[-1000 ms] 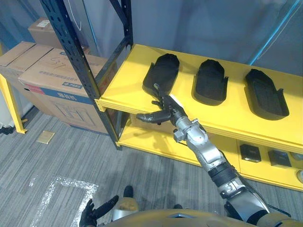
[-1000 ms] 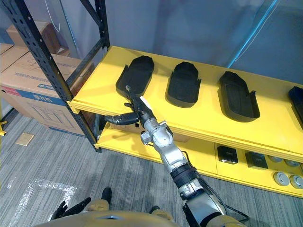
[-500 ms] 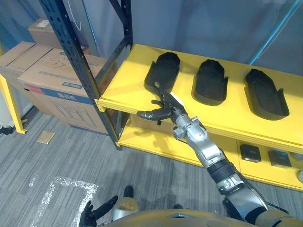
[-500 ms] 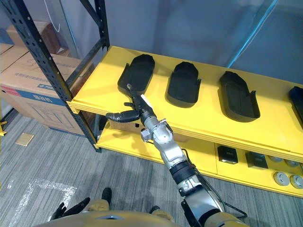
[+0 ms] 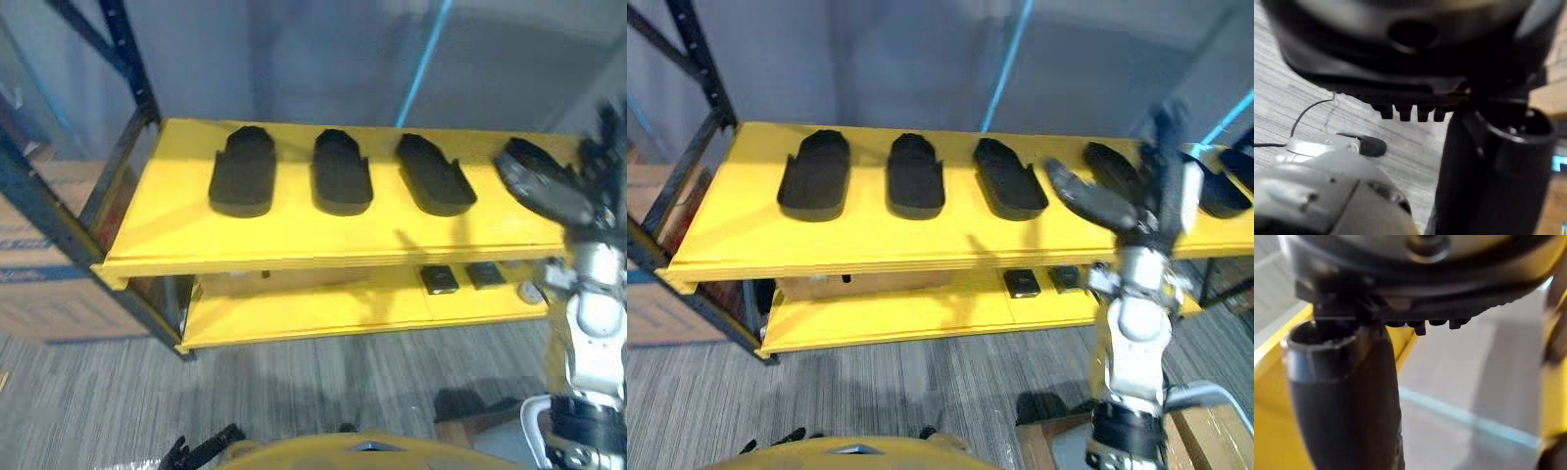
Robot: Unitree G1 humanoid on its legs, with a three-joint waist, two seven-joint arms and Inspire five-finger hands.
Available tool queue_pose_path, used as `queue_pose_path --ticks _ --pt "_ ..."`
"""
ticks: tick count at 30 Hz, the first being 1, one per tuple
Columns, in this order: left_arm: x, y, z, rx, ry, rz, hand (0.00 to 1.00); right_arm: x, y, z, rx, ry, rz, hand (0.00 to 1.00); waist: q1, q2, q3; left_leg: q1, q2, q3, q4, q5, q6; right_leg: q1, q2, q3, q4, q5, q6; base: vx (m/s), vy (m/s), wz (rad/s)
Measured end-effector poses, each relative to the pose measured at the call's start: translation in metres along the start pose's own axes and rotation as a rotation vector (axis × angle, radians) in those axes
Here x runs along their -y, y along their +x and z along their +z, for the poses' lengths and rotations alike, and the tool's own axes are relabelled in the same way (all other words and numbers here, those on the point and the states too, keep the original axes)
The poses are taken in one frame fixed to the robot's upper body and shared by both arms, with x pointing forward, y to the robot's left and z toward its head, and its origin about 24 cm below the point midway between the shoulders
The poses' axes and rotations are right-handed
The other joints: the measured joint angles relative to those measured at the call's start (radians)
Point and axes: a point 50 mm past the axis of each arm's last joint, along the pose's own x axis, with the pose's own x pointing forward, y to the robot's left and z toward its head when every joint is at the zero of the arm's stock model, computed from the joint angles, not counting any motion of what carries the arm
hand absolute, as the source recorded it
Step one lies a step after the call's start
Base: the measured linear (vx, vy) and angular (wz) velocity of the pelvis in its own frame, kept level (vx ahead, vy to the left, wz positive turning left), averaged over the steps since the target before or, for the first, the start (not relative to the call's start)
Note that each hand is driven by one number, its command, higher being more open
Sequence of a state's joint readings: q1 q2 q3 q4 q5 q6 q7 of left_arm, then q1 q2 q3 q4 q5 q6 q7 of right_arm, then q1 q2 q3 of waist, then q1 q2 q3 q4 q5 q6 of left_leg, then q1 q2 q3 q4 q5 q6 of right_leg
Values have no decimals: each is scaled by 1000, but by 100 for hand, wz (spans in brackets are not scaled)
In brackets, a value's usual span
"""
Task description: Walk over and take three plastic housings, then place them on the shelf
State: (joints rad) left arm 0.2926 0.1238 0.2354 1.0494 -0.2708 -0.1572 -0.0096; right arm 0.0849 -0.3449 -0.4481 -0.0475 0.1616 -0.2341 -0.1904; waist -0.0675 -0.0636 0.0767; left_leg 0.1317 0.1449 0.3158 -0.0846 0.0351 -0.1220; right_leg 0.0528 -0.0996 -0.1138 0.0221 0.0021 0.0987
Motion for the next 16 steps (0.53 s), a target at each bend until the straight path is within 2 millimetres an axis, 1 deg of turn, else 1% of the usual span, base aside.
queue_pose_path --ticks 1,2,3,4,6,7,8,10,11,13,14,15,16 --pt "2 1 3 0 11 -13 100 8 -7 -12 -58 -24 -42 100 -7 4 -5 1 0 10 0 -2 -1 -3 1 9 3 0 0 43 31 -40" --pt "8 3 6 4 37 -36 100 23 -25 -37 -174 -81 -119 100 -27 19 -8 1 0 21 0 -4 0 -13 0 15 13 -1 -1 44 26 -31" --pt "13 5 10 13 48 -54 100 36 -44 -59 -289 -125 -188 100 -43 42 -6 4 0 32 0 -5 1 -18 0 25 17 -2 -1 46 25 -33" --pt "21 7 14 8 54 -75 100 49 -66 -79 -412 -146 -235 100 -52 57 2 13 -1 41 0 -8 -1 -18 1 36 25 -3 -1 21 18 -27" --pt "26 8 15 -2 54 -93 100 58 -91 -98 -546 -167 -262 100 -62 76 -4 22 0 46 0 -11 -2 -14 2 40 31 -9 -1 4 3 -14" --pt "33 8 18 -1 67 -118 100 63 -128 -124 -745 -169 -264 100 -75 93 -3 42 4 49 0 -16 -6 -1 5 40 43 -20 0 1 -4 -7" --pt "35 8 19 -1 61 -123 100 63 -135 -128 -781 -169 -259 100 -75 94 -2 47 5 50 0 -16 -6 0 5 41 47 -24 -1 -23 -8 -6" --pt "43 9 22 -10 41 -149 100 59 -182 -153 -1039 -162 -210 100 -72 92 -2 57 7 44 -2 -21 -11 -2 6 35 64 -47 -3 -81 -13 4" --pt "44 10 22 -15 48 -159 100 57 -192 -158 -1103 -155 -196 100 -68 91 -2 56 7 42 -3 -23 -13 -2 5 34 64 -48 -4 -87 -10 7" --pt "48 9 18 -41 23 -195 100 53 -233 -173 -1326 -92 -166 100 -43 84 2 54 4 35 -4 -31 -14 1 1 25 62 -47 -2 -40 -1 10" --pt "48 8 17 -51 3 -203 100 53 -245 -176 -1387 -63 -165 100 -39 81 2 52 3 32 -4 -31 -14 4 -1 17 61 -47 -2 -10 -4 25" --pt "47 8 16 -61 -23 -214 100 52 -265 -179 -1489 -3 -175 100 -32 76 5 53 2 19 -4 -30 -14 14 -4 4 58 -47 -2 5 -5 26" --pt "45 9 16 -66 -29 -214 100 50 -274 -179 -1534 32 -185 100 -26 74 6 54 1 13 -4 -30 -14 21 -5 -1 53 -46 -1 7 -4 20"
